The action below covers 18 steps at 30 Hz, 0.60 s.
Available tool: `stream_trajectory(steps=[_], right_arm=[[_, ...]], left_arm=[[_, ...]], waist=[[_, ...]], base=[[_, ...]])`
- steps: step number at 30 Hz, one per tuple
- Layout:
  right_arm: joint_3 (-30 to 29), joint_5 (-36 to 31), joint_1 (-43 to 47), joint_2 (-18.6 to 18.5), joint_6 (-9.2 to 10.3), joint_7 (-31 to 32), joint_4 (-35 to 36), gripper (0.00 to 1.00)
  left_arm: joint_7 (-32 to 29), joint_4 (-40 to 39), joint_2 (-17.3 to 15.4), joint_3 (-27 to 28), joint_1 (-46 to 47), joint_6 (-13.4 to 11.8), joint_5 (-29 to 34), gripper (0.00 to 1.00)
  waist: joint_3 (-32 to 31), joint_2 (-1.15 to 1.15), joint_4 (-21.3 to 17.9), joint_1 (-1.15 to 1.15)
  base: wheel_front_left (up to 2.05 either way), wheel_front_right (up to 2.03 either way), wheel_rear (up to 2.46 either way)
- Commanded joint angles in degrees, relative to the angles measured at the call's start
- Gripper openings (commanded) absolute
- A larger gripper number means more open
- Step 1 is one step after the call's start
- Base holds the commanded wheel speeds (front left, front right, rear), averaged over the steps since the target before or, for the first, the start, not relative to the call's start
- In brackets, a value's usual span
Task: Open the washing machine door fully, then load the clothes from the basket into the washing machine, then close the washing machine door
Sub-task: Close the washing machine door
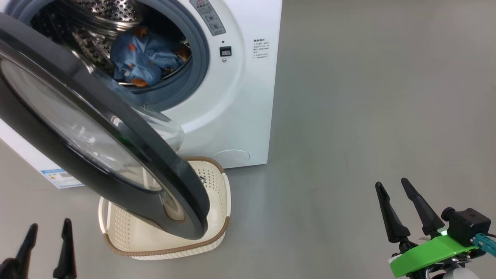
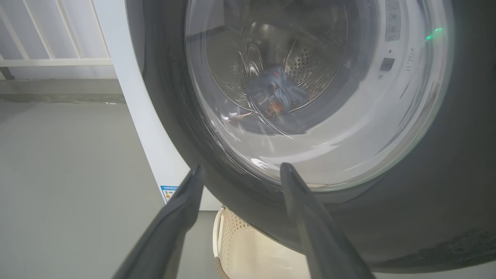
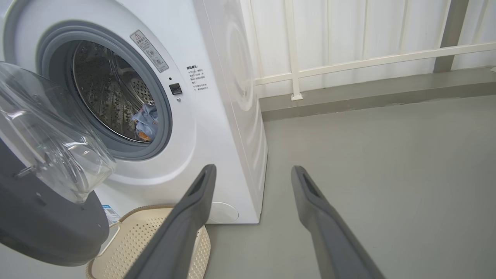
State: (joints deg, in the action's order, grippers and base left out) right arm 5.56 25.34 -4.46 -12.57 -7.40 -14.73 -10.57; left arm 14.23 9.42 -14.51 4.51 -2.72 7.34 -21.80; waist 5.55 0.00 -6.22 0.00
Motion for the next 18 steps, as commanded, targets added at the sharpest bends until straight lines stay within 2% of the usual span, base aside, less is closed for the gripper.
stream_trajectory(steps=[1,7,18], right_arm=[[1.01,-0.26,0.60,-0.57,-0.09,-0.27,1.24,1.00],[1.09,-0.30,0.61,-0.46,-0.09,-0.27,1.19,1.00],[1.16,-0.60,0.52,-0.37,-0.09,-0.27,1.26,1.00]], left_arm=[[0.76,-1.60,-1.10,2.47,0.75,0.14,0.68,1.00],[0.76,-1.56,0.42,3.14,0.43,0.14,2.40,1.00],[0.76,-1.33,1.19,3.19,0.84,0.14,2.89,1.00]], waist=[[0.07,0.00,0.11,0.00],[0.27,0.00,0.60,0.00],[0.04,0.00,1.52,0.00]], base=[[0.00,0.00,0.00],[0.00,0.00,0.00],[0.00,0.00,0.00]])
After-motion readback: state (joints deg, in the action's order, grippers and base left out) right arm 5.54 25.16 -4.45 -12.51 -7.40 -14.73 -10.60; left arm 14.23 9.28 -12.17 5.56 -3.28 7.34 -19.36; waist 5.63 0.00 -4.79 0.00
